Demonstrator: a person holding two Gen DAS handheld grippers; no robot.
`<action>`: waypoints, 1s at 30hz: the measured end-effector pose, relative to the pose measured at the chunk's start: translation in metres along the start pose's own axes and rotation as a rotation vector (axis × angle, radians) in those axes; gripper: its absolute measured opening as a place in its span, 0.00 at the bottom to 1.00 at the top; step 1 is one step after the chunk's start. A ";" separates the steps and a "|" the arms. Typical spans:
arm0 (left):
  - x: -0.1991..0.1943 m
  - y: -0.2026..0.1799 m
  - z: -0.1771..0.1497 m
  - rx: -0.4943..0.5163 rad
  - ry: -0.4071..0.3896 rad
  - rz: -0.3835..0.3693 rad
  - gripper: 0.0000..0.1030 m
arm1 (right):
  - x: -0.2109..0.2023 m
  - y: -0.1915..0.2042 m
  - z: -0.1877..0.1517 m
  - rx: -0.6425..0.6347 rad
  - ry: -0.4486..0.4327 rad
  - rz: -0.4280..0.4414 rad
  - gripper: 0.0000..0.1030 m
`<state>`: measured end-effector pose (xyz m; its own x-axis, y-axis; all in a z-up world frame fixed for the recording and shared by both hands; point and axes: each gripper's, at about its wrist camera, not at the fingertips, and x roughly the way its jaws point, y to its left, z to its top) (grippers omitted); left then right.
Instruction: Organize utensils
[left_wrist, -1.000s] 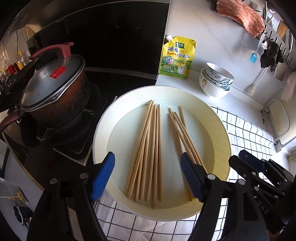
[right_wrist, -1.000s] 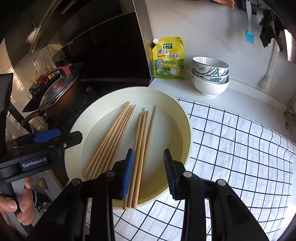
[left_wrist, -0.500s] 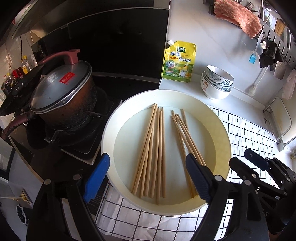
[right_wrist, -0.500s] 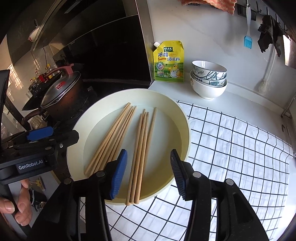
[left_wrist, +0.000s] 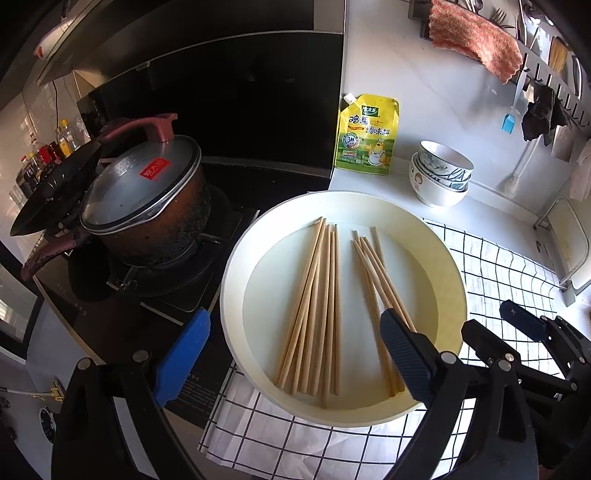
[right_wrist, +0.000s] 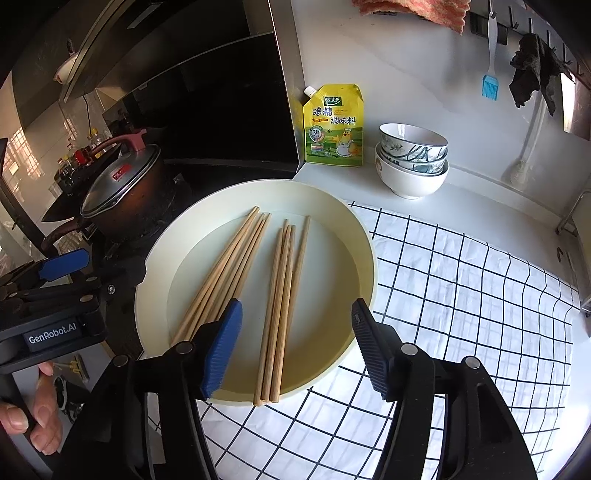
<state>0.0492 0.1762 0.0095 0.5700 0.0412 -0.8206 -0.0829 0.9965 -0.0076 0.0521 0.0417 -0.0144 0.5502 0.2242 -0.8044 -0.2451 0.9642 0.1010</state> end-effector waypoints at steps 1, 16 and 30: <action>-0.001 0.000 0.000 0.000 -0.001 0.003 0.91 | -0.001 0.000 0.000 0.000 -0.001 -0.001 0.58; -0.010 0.002 0.001 0.000 -0.015 0.019 0.92 | -0.006 0.003 0.002 -0.010 -0.001 -0.006 0.60; -0.009 0.005 0.002 -0.010 -0.004 0.023 0.92 | -0.007 0.010 0.001 -0.028 0.003 -0.006 0.60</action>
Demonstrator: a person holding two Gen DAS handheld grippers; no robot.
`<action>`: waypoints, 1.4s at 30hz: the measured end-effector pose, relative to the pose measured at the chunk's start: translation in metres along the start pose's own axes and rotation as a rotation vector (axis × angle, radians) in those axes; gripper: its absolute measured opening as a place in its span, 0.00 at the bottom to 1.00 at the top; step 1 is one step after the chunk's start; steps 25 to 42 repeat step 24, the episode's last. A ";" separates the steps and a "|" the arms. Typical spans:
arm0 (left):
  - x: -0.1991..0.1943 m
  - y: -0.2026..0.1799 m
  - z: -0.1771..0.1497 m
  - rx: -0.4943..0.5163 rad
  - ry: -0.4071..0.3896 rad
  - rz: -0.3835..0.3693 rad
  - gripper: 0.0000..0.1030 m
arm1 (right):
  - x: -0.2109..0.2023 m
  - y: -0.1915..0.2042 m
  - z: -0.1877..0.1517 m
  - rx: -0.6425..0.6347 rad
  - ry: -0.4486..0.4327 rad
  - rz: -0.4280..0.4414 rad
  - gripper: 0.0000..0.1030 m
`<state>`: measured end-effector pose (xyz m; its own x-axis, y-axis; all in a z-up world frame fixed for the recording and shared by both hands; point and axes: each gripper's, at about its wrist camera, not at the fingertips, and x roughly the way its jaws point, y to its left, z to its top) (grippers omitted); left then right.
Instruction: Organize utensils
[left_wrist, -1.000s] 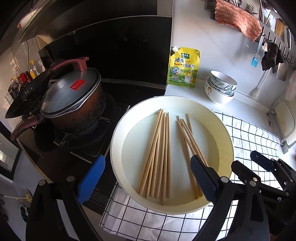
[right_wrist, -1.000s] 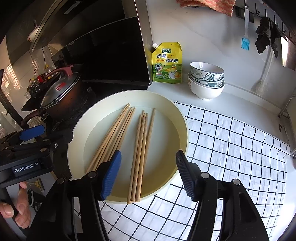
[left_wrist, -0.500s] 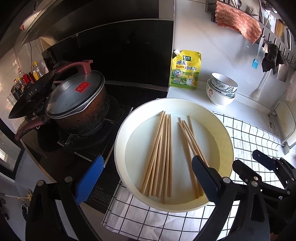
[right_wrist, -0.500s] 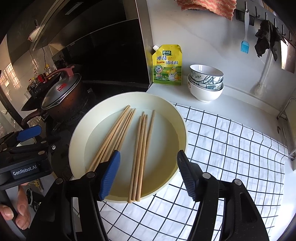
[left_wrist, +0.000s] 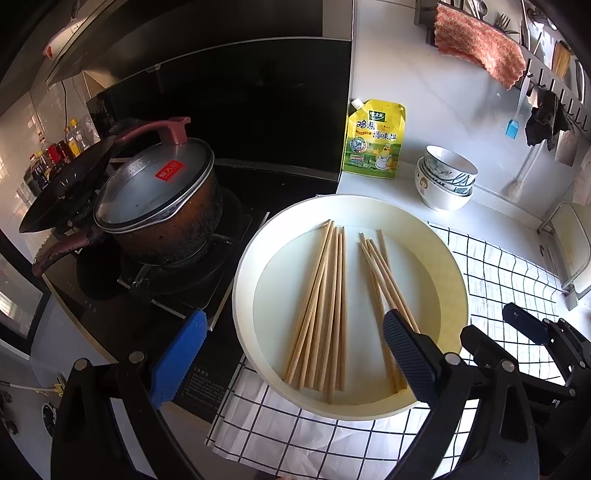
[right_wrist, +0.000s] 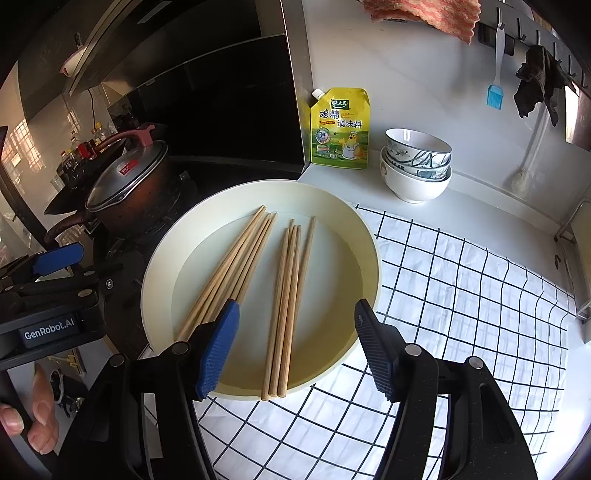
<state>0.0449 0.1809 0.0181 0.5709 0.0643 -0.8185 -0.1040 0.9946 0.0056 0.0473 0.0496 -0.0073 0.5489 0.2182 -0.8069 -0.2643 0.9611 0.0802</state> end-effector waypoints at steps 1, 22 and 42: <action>0.000 0.000 0.000 -0.001 0.002 0.001 0.92 | 0.000 0.001 0.000 -0.002 0.000 -0.001 0.60; 0.002 0.000 -0.003 -0.010 0.012 0.005 0.93 | 0.001 0.004 -0.001 -0.002 0.003 -0.001 0.60; 0.001 -0.001 -0.003 -0.010 0.013 0.006 0.93 | 0.001 0.004 -0.002 0.000 0.003 0.001 0.60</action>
